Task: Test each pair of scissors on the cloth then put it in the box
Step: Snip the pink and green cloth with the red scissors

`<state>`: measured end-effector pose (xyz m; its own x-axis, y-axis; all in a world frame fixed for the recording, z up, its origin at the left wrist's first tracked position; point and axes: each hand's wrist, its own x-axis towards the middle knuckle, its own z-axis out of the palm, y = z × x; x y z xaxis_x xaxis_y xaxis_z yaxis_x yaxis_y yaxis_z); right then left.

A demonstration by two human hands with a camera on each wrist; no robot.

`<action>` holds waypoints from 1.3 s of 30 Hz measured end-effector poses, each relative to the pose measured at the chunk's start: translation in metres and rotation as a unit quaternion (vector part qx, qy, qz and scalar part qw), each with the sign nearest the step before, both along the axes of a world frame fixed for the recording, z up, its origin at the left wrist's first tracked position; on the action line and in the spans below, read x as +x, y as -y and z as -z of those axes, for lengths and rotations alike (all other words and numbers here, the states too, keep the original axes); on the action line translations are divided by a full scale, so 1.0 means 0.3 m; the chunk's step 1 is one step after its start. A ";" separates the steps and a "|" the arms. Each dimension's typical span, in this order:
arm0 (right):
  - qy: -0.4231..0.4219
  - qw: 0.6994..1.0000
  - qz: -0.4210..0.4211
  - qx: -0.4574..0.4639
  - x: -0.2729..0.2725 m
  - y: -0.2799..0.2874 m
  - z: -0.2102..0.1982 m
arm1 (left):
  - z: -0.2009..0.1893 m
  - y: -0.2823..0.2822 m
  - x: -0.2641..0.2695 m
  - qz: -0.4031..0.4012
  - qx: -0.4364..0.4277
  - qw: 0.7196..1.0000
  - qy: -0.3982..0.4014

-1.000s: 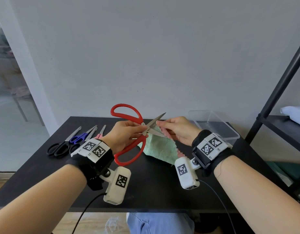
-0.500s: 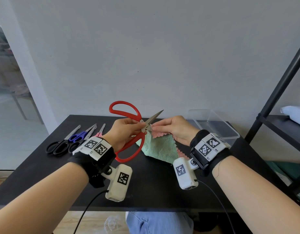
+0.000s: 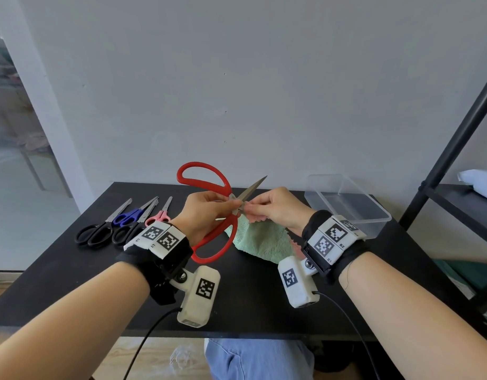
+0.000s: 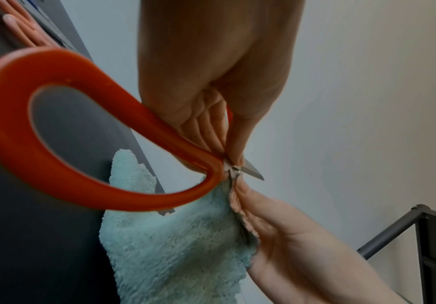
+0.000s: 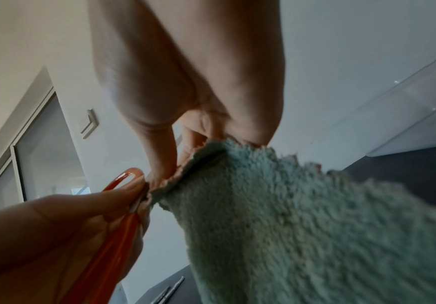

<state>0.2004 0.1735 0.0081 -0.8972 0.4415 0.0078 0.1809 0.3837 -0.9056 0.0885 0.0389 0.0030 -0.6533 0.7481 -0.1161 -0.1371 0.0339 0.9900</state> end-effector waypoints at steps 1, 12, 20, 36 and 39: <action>0.004 1.000 -0.002 0.002 -0.001 -0.003 0.002 | 0.002 0.002 0.003 -0.006 0.002 1.000 0.000; 0.007 0.999 0.004 0.032 0.021 -0.033 0.005 | -0.017 0.007 -0.004 -0.024 0.007 1.000 -0.006; 0.005 0.999 0.019 0.027 0.029 -0.059 0.022 | -0.017 0.022 -0.019 -0.036 0.003 0.999 -0.015; -0.070 0.992 0.106 -0.010 0.064 -0.069 0.053 | -0.031 0.075 -0.069 -0.009 -0.007 1.000 0.000; -0.088 0.991 0.088 -0.046 0.035 -0.043 0.041 | -0.026 0.066 -0.049 0.007 -0.009 1.000 0.005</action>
<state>0.2109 0.1863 -0.0043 -0.7946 0.5972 0.1096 0.0739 0.2743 -0.9588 0.0738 0.0191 0.0109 -0.6410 0.7554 -0.1360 -0.1458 0.0542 0.9878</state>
